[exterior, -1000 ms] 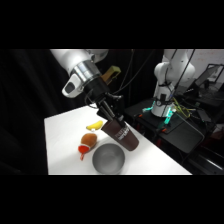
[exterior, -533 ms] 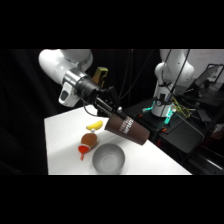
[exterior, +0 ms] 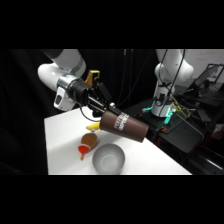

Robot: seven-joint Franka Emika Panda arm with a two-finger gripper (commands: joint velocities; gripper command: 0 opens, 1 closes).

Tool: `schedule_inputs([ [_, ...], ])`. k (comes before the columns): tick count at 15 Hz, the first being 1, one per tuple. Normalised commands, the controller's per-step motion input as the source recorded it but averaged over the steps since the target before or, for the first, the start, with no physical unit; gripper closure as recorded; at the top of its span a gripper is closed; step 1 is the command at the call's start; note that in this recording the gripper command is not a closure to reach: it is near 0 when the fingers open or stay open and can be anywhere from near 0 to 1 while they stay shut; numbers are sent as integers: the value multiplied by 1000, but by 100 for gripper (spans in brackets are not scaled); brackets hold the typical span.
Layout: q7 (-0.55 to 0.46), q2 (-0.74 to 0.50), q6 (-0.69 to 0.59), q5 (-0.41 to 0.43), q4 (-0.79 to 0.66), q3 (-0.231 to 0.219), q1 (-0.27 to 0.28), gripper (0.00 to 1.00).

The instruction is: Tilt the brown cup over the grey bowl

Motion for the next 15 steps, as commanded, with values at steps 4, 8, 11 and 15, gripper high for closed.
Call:
schedule_inputs([
  [4, 19, -547, 468, -343, -390, -173, 198, 14],
  [8, -38, -668, 668, -407, -764, -89, 167, 14],
  [11, -36, -637, 848, -355, -923, -54, 90, 14],
  [15, 85, -642, 890, -308, -962, -41, 45, 14],
])
